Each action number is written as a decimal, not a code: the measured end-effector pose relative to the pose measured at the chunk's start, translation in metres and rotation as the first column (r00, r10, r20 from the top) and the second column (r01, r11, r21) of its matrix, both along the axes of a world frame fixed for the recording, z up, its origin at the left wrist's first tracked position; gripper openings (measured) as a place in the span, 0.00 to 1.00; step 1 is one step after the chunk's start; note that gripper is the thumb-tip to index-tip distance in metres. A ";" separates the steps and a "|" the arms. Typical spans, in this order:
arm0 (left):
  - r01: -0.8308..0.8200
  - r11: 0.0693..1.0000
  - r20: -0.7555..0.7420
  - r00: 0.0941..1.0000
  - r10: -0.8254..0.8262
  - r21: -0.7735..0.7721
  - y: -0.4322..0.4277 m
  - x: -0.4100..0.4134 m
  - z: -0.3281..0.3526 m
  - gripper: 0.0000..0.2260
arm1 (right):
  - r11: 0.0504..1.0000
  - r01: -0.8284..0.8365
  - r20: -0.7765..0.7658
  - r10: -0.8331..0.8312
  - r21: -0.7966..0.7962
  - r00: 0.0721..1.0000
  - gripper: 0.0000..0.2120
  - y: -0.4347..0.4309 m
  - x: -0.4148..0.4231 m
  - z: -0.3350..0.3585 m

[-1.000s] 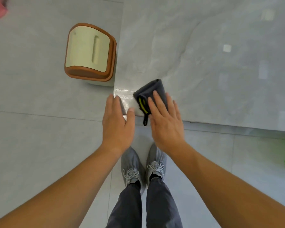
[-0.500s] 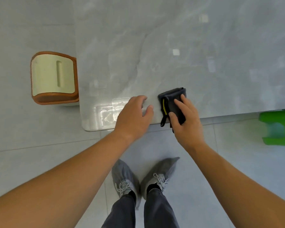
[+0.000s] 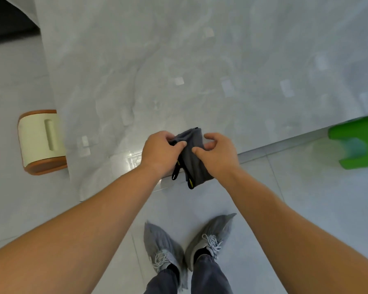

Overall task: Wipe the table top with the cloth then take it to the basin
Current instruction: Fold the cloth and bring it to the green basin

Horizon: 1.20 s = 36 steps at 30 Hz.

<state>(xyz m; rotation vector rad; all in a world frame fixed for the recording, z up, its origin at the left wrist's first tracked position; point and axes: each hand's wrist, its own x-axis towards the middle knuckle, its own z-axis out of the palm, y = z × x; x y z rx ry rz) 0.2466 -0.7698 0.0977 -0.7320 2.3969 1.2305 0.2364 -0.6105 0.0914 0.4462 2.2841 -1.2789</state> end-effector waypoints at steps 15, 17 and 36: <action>0.246 0.867 0.013 0.960 -0.279 0.433 0.195 -0.042 0.083 0.07 | 0.861 0.314 0.066 -0.315 -0.400 0.947 0.09 0.202 0.028 0.073; 0.270 0.849 0.003 0.953 -0.304 0.455 0.234 -0.054 0.092 0.05 | 0.830 0.377 0.060 -0.388 -0.411 0.920 0.09 0.236 0.024 0.083; 0.646 0.596 -0.086 0.709 -0.700 0.476 0.613 -0.216 0.029 0.19 | 0.393 0.863 0.033 -0.905 -0.316 0.425 0.14 0.576 -0.084 0.042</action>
